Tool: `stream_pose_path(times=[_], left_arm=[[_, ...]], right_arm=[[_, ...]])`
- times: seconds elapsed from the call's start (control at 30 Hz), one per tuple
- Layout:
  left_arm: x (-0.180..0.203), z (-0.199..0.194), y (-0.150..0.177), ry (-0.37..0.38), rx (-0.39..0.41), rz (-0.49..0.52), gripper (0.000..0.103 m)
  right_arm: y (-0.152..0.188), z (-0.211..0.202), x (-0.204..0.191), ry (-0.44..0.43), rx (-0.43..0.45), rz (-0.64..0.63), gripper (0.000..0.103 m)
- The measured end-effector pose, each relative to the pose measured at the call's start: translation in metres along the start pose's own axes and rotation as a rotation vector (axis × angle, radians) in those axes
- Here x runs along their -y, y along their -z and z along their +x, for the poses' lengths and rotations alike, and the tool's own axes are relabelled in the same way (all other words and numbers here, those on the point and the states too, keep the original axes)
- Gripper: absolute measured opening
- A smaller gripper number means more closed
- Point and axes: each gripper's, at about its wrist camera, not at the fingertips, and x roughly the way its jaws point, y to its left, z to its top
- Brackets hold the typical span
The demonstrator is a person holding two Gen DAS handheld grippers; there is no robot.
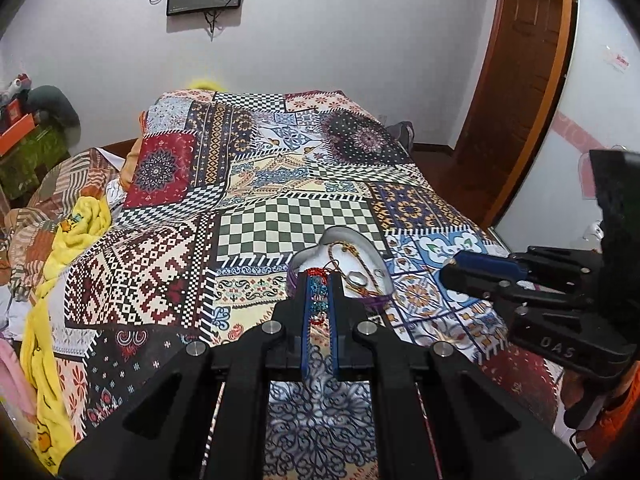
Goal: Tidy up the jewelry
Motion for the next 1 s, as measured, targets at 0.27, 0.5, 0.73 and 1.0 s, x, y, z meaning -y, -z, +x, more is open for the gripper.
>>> stream_pose_path(times=[0.27, 0.5, 0.73, 1.0], left_arm=[[-0.006, 0.024, -0.010, 0.006, -0.014, -0.007, 0.006], [-0.006, 0.042, -0.019, 0.032, -0.024, -0.014, 0.006], [-0.005, 0.064, -0.021, 0.060, -0.056, -0.011, 0.006], [-0.007, 0.083, -0.018, 0.092, -0.110, -0.013, 0.006]], right_arm=[[-0.013, 0.013, 0.000, -0.021, 0.010, 0.004, 0.017], [-0.017, 0.033, 0.005, -0.037, -0.017, 0.001, 0.017], [-0.026, 0.053, 0.010, -0.049, -0.053, -0.009, 0.017], [-0.031, 0.075, 0.016, -0.055, -0.115, -0.029, 0.017]])
